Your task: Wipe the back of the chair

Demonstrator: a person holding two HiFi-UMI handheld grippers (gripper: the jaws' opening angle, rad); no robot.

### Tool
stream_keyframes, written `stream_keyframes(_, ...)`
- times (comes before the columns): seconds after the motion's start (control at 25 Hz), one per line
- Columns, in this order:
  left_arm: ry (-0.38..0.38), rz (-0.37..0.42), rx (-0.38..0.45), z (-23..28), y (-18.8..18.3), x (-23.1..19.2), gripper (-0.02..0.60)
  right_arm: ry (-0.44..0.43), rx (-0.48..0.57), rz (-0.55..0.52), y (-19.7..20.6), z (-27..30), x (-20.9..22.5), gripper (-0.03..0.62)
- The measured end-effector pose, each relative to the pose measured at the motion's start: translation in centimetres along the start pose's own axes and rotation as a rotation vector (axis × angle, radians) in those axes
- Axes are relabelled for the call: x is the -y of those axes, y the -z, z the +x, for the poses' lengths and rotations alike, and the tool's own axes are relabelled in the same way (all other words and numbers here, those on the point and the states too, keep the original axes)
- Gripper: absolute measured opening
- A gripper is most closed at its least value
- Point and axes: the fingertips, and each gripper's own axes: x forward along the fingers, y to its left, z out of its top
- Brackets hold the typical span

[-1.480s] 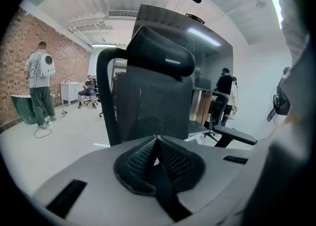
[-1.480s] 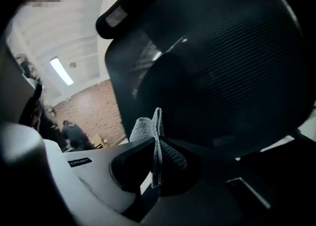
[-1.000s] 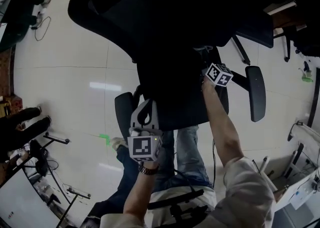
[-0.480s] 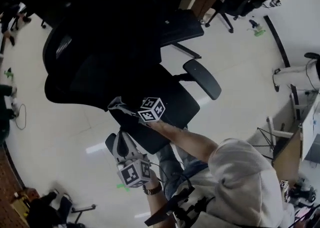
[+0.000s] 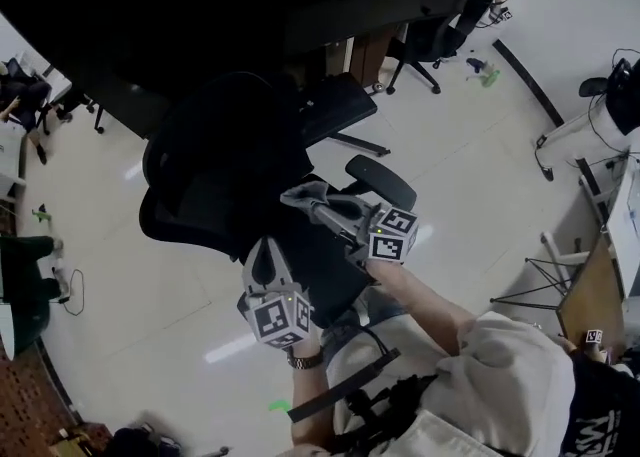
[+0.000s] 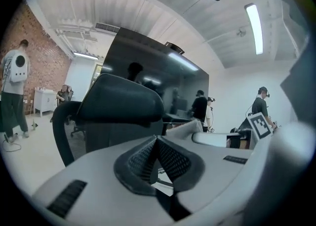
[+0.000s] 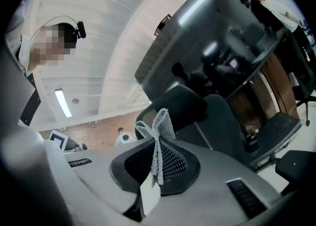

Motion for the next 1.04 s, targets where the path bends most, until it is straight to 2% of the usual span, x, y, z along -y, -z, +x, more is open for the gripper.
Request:
stream_keyframes(0.16,0.02,0.049,0.023,-0.7,-2.9,1.8,0.008,-0.028,0.08,-0.006,-3.7,-0.2,-2.8,0.023)
stream_keyframes(0.28,0.014,0.076,0.031,-0.8,-4.3,2.4,0.008,-0.054,0.089,-0.024,-5.1,-0.3,-3.8,0.023)
stream_keyframes(0.44,0.021,0.068,0.016,-0.2,-4.0,2.2,0.008,-0.06,0.076,-0.016,-5.2,-0.4,-3.7,0.023)
stream_keyframes(0.6,0.056,0.014,0.015,4.0,-4.4,4.1,0.006,-0.091,0.056,-0.037,-6.8,0.1,-2.0,0.021)
stream_keyframes(0.68,0.044,-0.039,-0.017,5.6,-3.3,5.0,0.006,-0.083,0.054,-0.02,-6.7,-0.6,-0.6,0.023)
stream_keyframes(0.84,0.013,-0.049,-0.108,7.4,-2.1,4.0,0.006,-0.073,0.032,0.009,-7.0,0.5,0.7,0.021)
stream_keyframes(1.04,-0.101,-0.099,-0.306,8.8,2.9,3.5,0.006,-0.061,-0.017,0.065,-6.8,-1.5,3.8,0.023)
